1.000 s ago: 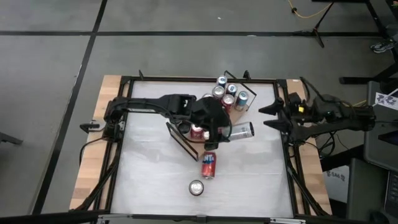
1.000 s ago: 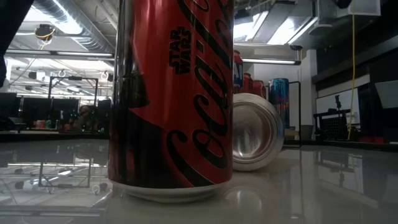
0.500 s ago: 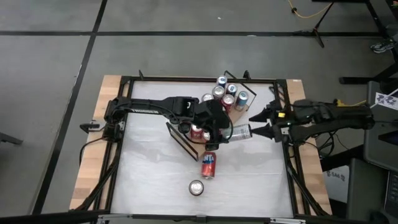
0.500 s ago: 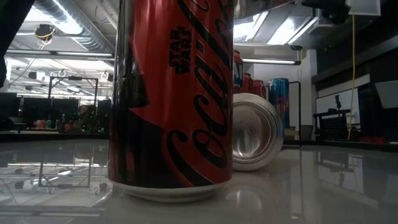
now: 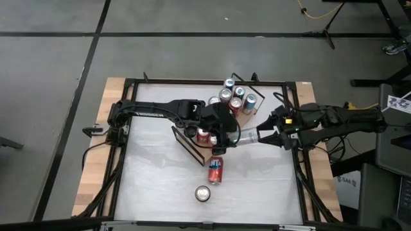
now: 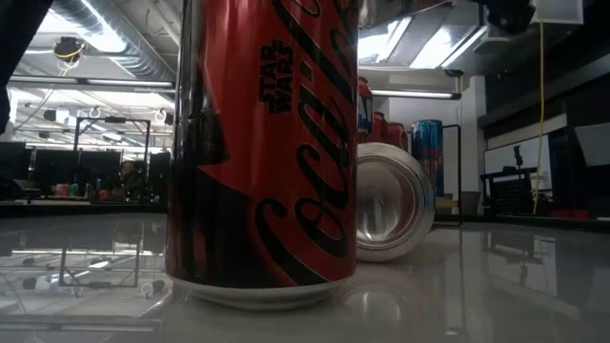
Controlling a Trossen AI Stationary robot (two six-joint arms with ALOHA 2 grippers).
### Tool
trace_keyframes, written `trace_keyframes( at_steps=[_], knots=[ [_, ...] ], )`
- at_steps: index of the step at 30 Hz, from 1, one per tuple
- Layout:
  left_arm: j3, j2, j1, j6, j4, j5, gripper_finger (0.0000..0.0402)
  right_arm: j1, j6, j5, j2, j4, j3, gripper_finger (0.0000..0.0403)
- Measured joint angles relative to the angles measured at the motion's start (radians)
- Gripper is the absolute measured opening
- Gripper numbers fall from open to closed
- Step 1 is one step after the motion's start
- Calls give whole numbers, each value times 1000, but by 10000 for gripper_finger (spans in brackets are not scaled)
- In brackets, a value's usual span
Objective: Place canned beverage on shelf
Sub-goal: Put the white pink soda can on the shelf aligned with the other white pink soda cans
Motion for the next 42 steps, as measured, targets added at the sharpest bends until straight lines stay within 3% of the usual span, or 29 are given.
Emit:
trace_keyframes(
  at_steps=[19, 31, 42],
  knots=[
    [0, 0, 0, -26, -3, 1, 232, 0, -1, -5, 124, 72, 0, 356],
    [0, 0, -1, -26, -12, -23, 234, 0, -49, -10, 129, 73, 0, 239],
    [1, 0, -3, -58, -14, -56, 234, 0, -49, -15, 129, 75, 0, 249]
  ],
)
